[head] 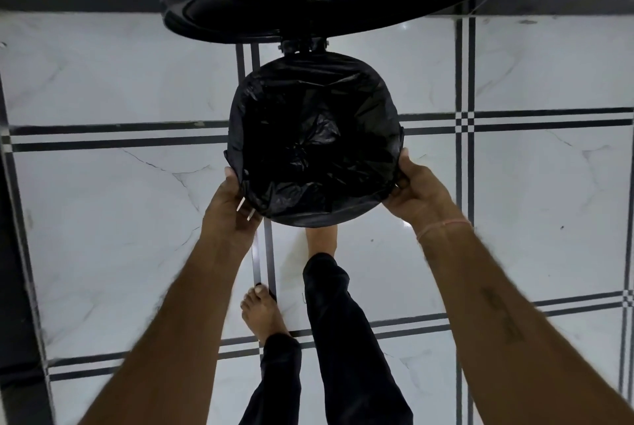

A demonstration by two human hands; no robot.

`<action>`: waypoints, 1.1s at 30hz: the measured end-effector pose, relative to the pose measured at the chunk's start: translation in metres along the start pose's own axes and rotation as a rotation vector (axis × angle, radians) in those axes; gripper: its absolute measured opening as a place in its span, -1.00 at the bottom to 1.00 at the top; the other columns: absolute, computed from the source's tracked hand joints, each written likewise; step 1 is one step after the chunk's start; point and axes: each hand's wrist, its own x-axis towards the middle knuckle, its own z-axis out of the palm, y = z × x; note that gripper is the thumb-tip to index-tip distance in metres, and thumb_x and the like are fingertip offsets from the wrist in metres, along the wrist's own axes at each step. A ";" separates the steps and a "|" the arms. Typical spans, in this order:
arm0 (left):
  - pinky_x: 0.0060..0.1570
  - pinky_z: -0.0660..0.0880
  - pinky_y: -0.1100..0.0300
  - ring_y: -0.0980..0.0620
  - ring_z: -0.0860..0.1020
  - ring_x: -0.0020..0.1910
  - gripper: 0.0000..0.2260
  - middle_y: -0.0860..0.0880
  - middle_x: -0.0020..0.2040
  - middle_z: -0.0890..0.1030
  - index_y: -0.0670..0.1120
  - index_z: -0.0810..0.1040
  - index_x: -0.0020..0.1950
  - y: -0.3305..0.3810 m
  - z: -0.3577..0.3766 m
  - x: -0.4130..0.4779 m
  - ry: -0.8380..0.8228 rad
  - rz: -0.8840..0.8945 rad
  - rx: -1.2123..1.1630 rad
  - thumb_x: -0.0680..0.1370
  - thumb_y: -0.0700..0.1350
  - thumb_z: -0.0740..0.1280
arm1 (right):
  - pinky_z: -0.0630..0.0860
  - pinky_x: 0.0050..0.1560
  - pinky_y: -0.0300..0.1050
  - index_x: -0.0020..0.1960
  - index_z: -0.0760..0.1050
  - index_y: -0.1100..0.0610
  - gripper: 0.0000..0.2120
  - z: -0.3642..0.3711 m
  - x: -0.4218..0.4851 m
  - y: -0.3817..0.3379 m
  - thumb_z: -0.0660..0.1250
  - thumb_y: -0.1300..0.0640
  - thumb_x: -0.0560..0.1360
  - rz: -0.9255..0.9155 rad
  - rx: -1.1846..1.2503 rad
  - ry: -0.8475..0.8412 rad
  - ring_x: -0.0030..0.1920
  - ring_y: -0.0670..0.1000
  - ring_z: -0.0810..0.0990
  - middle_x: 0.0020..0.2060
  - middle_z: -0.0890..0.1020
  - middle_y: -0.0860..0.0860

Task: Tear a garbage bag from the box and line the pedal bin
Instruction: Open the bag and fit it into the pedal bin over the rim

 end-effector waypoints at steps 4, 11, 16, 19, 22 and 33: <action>0.24 0.60 -0.02 -0.05 0.63 0.26 -0.68 -0.01 0.10 0.71 -0.06 0.64 0.21 0.001 -0.001 0.007 0.014 -0.005 0.032 0.61 0.14 0.35 | 0.66 -0.13 0.04 0.08 0.64 0.18 -0.75 0.011 0.007 -0.009 0.32 0.01 0.68 0.034 -0.047 0.085 -0.06 0.08 0.71 -0.23 0.76 0.05; 0.12 0.63 0.02 -0.04 0.63 0.25 -0.58 -0.03 0.25 0.69 -0.04 0.60 0.35 -0.004 0.004 0.002 0.031 0.005 0.032 0.63 0.19 0.27 | 0.66 0.11 -0.02 0.09 0.60 0.26 -0.78 0.017 0.006 -0.002 0.32 0.09 0.68 -0.051 -0.067 0.170 -0.01 0.10 0.68 0.00 0.69 0.14; 0.07 0.65 0.04 -0.01 0.64 0.24 -0.58 -0.01 0.27 0.67 0.01 0.59 0.29 0.000 0.012 -0.003 0.010 0.085 0.087 0.64 0.26 0.21 | 0.52 0.12 -0.12 0.14 0.58 0.12 -0.80 0.018 -0.029 0.026 0.32 0.01 0.66 -0.967 -0.666 0.324 0.05 -0.03 0.57 0.04 0.62 -0.01; -0.09 0.67 0.14 0.04 0.70 0.14 -0.60 0.01 0.16 0.72 -0.02 0.59 0.30 -0.001 0.012 -0.005 -0.012 0.112 0.093 0.66 0.21 0.20 | 0.53 0.22 0.02 0.19 0.63 0.05 -0.76 0.045 -0.045 0.048 0.32 -0.05 0.64 -1.230 -1.061 -0.388 0.18 0.03 0.60 0.11 0.65 -0.03; -0.11 0.66 0.16 0.05 0.71 0.11 -0.61 0.01 0.08 0.76 -0.03 0.62 0.25 -0.001 0.011 -0.003 -0.020 0.108 0.092 0.67 0.20 0.20 | 0.43 0.39 0.10 0.28 0.58 -0.15 -0.68 0.076 -0.029 0.070 0.18 -0.22 0.65 -0.877 -1.452 -0.714 0.33 -0.05 0.53 0.25 0.61 -0.17; 0.21 0.61 -0.04 0.00 0.68 0.19 -0.69 0.02 0.12 0.75 -0.01 0.65 0.20 -0.006 0.000 0.014 -0.075 0.107 0.076 0.66 0.15 0.25 | 0.07 0.60 -0.05 0.64 0.25 0.00 -0.39 0.144 0.029 0.059 0.16 -0.25 0.68 -0.266 -1.471 -0.497 0.63 0.10 0.22 0.64 0.27 0.02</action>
